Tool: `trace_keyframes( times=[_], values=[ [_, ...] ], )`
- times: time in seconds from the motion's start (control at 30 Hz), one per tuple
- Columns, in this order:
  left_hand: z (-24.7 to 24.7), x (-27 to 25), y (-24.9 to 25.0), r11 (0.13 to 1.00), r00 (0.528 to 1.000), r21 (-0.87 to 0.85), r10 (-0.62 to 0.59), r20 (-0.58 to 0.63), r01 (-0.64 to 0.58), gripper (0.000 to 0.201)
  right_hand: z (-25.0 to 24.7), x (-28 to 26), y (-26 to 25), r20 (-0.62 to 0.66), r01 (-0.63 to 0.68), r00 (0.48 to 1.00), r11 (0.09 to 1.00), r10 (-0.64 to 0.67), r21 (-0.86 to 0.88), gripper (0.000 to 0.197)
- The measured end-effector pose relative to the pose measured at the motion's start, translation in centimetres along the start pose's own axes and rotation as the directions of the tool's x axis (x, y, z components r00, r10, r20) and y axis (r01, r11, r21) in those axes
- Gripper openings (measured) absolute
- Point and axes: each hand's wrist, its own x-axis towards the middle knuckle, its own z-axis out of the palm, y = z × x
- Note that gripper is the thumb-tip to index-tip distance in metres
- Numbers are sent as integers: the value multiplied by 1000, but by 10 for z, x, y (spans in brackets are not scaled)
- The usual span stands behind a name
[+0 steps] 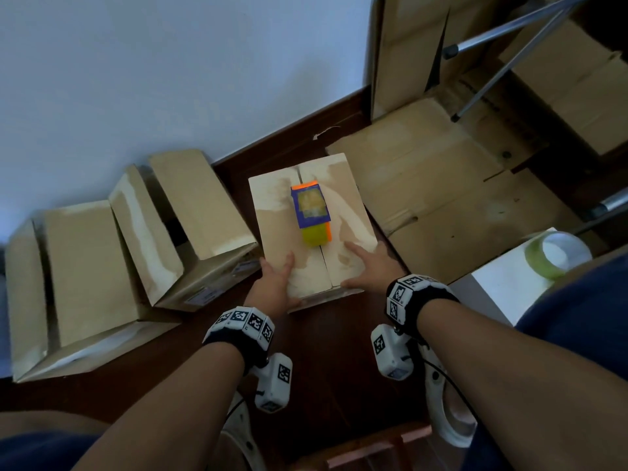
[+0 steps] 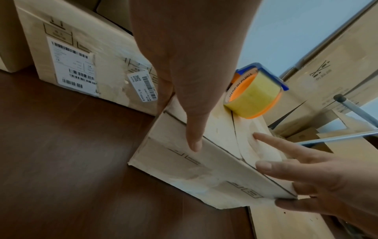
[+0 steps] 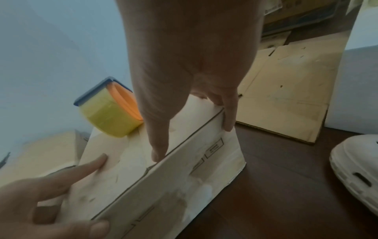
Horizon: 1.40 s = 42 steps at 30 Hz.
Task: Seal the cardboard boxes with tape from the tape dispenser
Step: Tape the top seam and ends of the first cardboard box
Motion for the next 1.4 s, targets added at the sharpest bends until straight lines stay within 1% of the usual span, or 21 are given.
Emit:
trace_keyframes(
  times=[0.2,0.43,0.5,0.57,0.63,0.7,0.77,0.83,0.93,1.0,1.1,1.2,1.23,1.33,1.4],
  values=[
    [-1,3,9,999,999,-22,-44,1,44,106,3,0,-5,-6,-21,1000,993,20,-115,91],
    [-5,11,12,999,999,-18,-27,-20,26,101,4,4,-11,-64,-27,998,988,18,-153,85],
    [-8,15,11,1000,998,22,9,-59,-8,100,4,4,-14,-65,-31,998,987,21,-157,82],
    [-10,19,8,990,993,120,85,-84,-75,98,5,5,-17,-74,-37,997,986,25,-163,80],
    [-12,20,4,965,982,222,164,-89,-141,96,5,5,-18,-77,-45,996,985,33,-169,80],
    [-12,22,-1,941,969,279,227,-97,-192,94,5,5,-18,-81,-48,996,982,34,-181,79],
    [-7,24,-5,939,957,240,274,-94,-245,89,5,5,-19,-78,-46,996,979,31,-197,78],
    [2,24,-3,932,940,200,326,-105,-301,78,5,4,-19,-73,-48,997,977,33,-206,77],
    [8,26,2,932,941,221,317,-119,-286,65,6,6,-19,-66,-55,997,978,43,-199,76],
    [6,24,6,931,946,238,308,-103,-277,61,5,7,-19,-59,-59,997,979,48,-198,76],
    [2,21,10,914,948,299,310,-74,-275,61,4,8,-22,-61,-59,997,976,47,-210,77],
    [4,23,10,902,946,318,321,-41,-292,60,4,6,-20,-63,-61,997,978,49,-200,78],
    [4,24,10,897,946,330,321,-30,-294,62,4,6,-20,-64,-57,997,980,46,-190,79],
    [4,26,10,875,950,393,311,-9,-283,77,4,7,-20,-65,-49,997,984,38,-171,79],
    [4,25,11,870,955,410,297,8,-274,79,4,8,-19,-61,-44,998,985,35,-169,81]
  ],
)
